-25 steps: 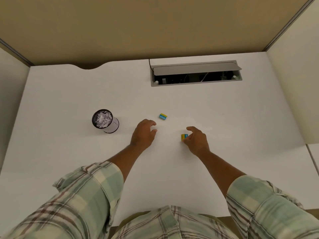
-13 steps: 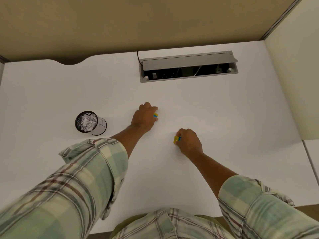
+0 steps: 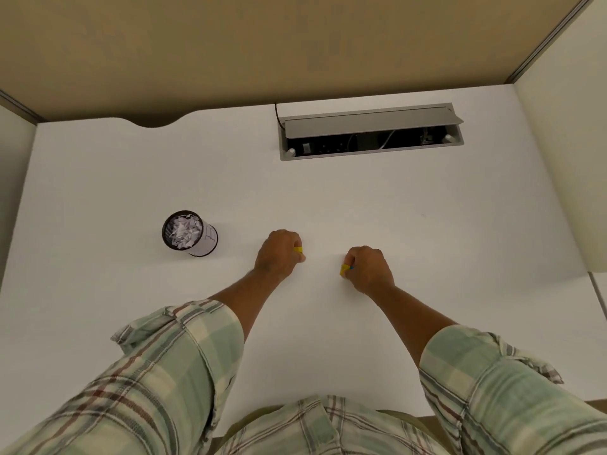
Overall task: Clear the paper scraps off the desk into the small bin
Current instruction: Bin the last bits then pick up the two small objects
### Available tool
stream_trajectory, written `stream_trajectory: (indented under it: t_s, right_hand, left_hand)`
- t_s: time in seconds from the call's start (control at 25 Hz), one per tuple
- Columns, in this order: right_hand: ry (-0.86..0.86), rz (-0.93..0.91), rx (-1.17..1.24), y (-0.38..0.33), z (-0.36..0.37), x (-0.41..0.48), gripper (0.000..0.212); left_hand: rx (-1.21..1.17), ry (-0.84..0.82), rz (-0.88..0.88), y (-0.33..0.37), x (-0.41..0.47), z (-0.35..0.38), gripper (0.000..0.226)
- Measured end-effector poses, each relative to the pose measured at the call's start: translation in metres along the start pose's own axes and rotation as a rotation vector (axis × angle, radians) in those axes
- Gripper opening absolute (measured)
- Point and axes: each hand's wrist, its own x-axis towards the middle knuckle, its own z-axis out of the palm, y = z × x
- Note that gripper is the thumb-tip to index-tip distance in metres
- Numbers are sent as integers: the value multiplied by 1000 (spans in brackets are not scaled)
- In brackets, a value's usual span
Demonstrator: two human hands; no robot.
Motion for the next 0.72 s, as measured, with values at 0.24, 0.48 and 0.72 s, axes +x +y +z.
stream_trajectory:
  t_s: [0.24,0.48,0.72]
  right_hand:
    - [-53,124,348,3,-15,-10,18]
    - [-17,30,693,-53,-50,-33,18]
    - [-42,-162,747,-151,-53,-39,21]
  left_hand:
    - [-186,50,-60,-30,-56,4,12]
    - [-213,283,61,-40,-85,-46,7]
    - [-284,525,72,-68,-98,-112,16]
